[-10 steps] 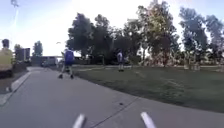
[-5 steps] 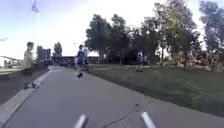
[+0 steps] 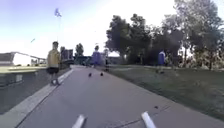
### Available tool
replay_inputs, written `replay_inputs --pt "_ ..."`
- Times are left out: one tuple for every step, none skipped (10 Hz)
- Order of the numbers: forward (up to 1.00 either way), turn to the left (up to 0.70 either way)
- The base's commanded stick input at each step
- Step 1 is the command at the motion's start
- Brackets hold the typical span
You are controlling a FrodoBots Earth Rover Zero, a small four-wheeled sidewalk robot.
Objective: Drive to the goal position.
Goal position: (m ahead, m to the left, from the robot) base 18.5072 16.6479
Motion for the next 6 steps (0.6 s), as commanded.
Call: replay_inputs --pt "0.0 0.0" --pt "0.0 0.0" --pt "0.0 0.0" --pt "0.0 0.0" --pt "0.0 0.0" --pt "0.05 0.0"
